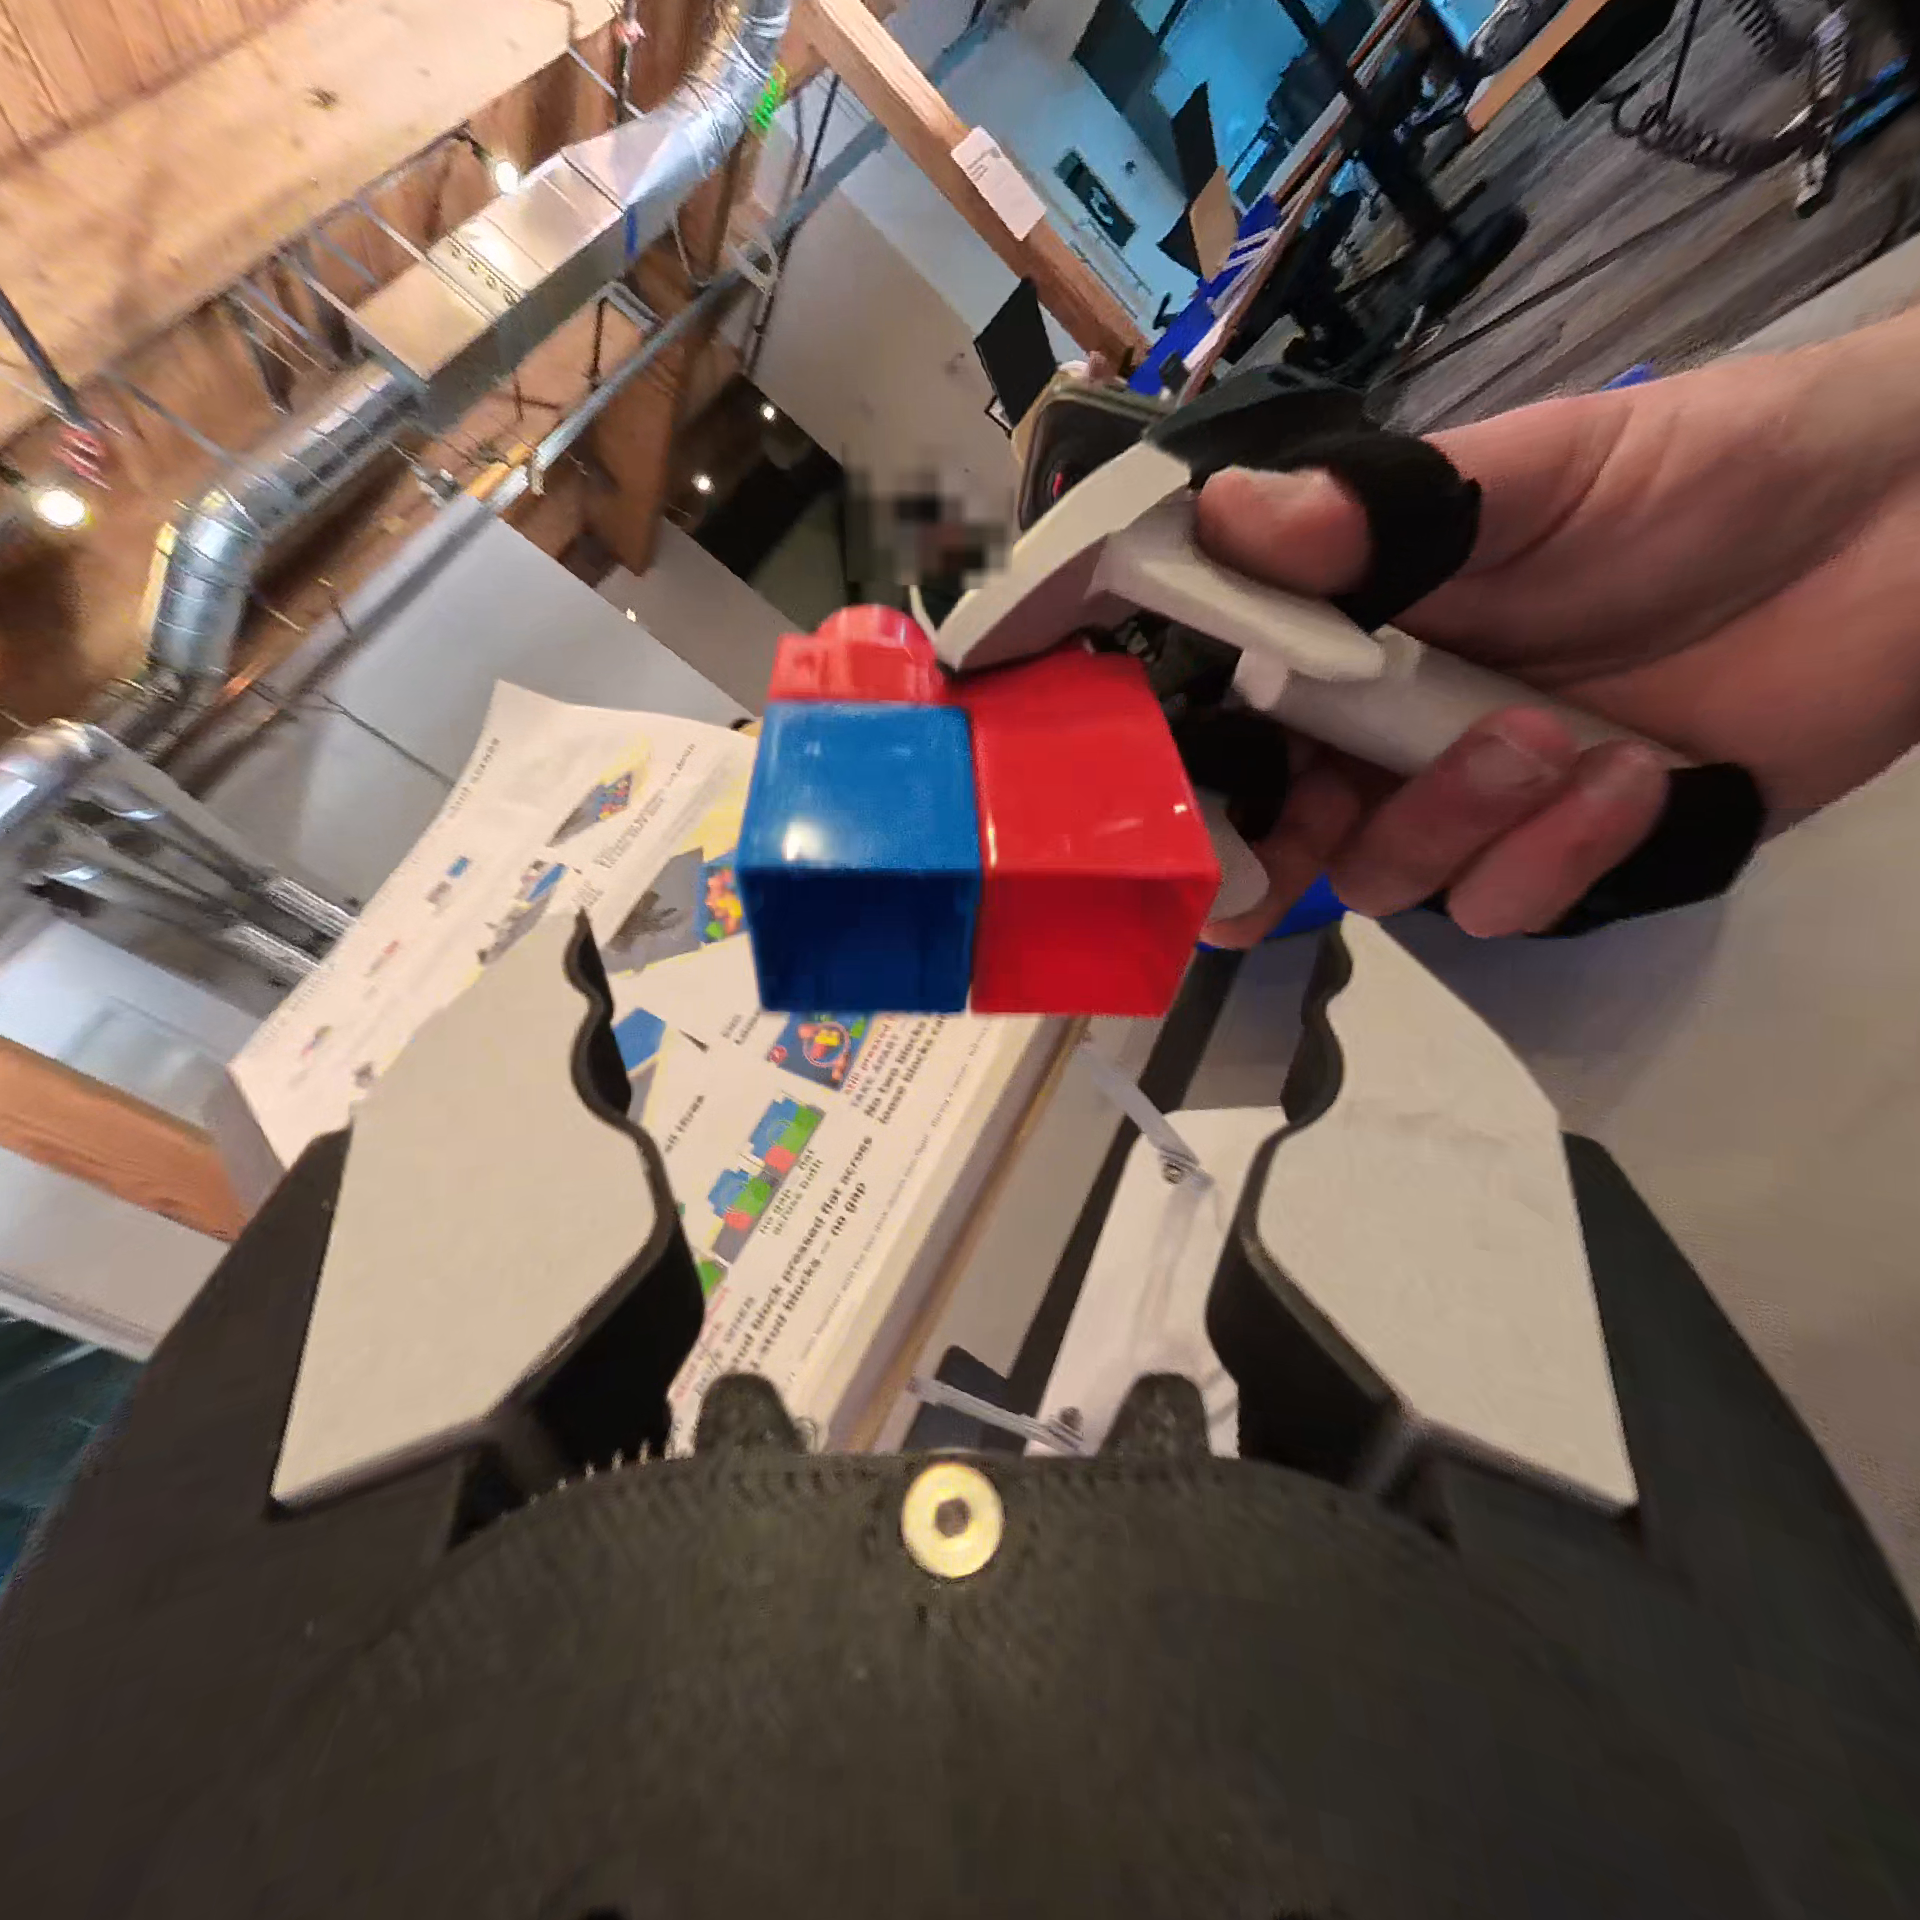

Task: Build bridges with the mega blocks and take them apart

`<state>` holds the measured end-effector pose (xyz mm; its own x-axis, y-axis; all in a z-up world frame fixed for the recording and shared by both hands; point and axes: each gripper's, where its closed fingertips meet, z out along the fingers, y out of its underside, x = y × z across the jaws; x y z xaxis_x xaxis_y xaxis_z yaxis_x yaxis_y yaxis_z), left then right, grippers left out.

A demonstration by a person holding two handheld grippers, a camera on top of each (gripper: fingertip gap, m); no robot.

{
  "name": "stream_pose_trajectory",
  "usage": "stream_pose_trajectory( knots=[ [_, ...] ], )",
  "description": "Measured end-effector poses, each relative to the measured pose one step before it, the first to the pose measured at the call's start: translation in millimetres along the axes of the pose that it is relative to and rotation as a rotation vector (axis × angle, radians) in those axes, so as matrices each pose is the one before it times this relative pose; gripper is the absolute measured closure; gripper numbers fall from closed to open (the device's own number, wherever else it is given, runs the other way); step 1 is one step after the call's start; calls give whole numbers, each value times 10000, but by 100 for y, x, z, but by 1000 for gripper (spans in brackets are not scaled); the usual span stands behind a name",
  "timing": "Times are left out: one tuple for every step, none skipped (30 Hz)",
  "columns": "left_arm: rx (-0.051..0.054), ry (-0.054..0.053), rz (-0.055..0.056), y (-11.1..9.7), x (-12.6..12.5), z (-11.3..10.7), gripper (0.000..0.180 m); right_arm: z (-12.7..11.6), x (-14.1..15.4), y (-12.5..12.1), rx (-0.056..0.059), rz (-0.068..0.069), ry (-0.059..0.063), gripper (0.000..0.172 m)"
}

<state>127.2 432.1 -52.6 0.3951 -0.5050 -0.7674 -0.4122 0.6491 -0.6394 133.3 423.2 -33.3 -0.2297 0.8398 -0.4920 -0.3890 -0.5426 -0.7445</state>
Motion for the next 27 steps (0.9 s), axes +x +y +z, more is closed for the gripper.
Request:
stream_pose_trajectory(
  knots=[
    [65,-174,235,-200,-8,142,58,136,29,183,11,78,-31,136],
    [133,-134,149,-306,-26,36,61,65,1,21,113,105,-65,136],
    [247,-35,144,-472,97,-34,66,53,27,84,49,121,-82,136],
    [121,25,216,-293,197,25,71,56,45,140,-14,99,-68,136],
    [-12,-109,213,-107,-3,49,73,6,87,46,60,65,-23,136],
    [66,-5,155,-149,129,22,77,22,56,48,60,90,-43,136],
    [105,-18,105,-221,98,-34,81,78,36,176,-34,126,-62,136],
    [39,-166,35,-98,-184,-35,85,44,18,85,29,81,-51,136],
    [50,-63,-25,-17,-153,-20,88,27,14,11,82,54,-38,136],
    [89,-10,-19,-83,-130,-75,92,42,-49,38,44,48,-68,136],
    [105,17,7,-132,-73,-72,93,38,-76,1,51,42,-86,136],
    [64,-14,-27,-76,-57,-44,94,19,-41,-2,39,12,-44,136],
    [27,16,-42,16,-1,-17,94,-3,-16,-8,34,-41,-7,136],
    [-10,-26,-38,116,-61,-7,93,10,-140,-35,49,7,-101,136],
    [74,-33,-67,43,-96,-53,90,31,-158,-49,63,-3,-95,136],
    [163,161,-96,-83,180,-58,88,63,50,119,-71,-30,63,136],
    [14,147,-54,52,164,-14,88,59,13,126,-63,8,6,136],
    [-48,-65,34,98,-93,-16,90,51,-27,66,-3,57,-57,136],
    [7,81,20,4,124,-29,92,24,10,47,26,8,-17,136],
    [36,36,-59,-68,41,-43,93,19,-1,26,35,-8,-19,136],
    [11,37,-63,-1,4,-29,93,21,-24,18,31,16,-25,136],
    [18,29,-9,-28,1,-39,94,24,-1,41,-6,30,-34,136],
    [-19,13,31,-8,24,-39,94,17,-3,53,-20,12,-23,136],
    [-39,3,0,0,1,-34,95,15,-11,11,5,-26,15,136],
    [5,38,-82,2,-1,-25,95,35,-4,47,-19,-23,28,136],
    [34,63,-57,-21,7,-56,95,29,2,66,-56,-10,9,136],
    [-16,63,40,38,18,-71,96,27,28,81,-45,7,0,136]
  ],
)
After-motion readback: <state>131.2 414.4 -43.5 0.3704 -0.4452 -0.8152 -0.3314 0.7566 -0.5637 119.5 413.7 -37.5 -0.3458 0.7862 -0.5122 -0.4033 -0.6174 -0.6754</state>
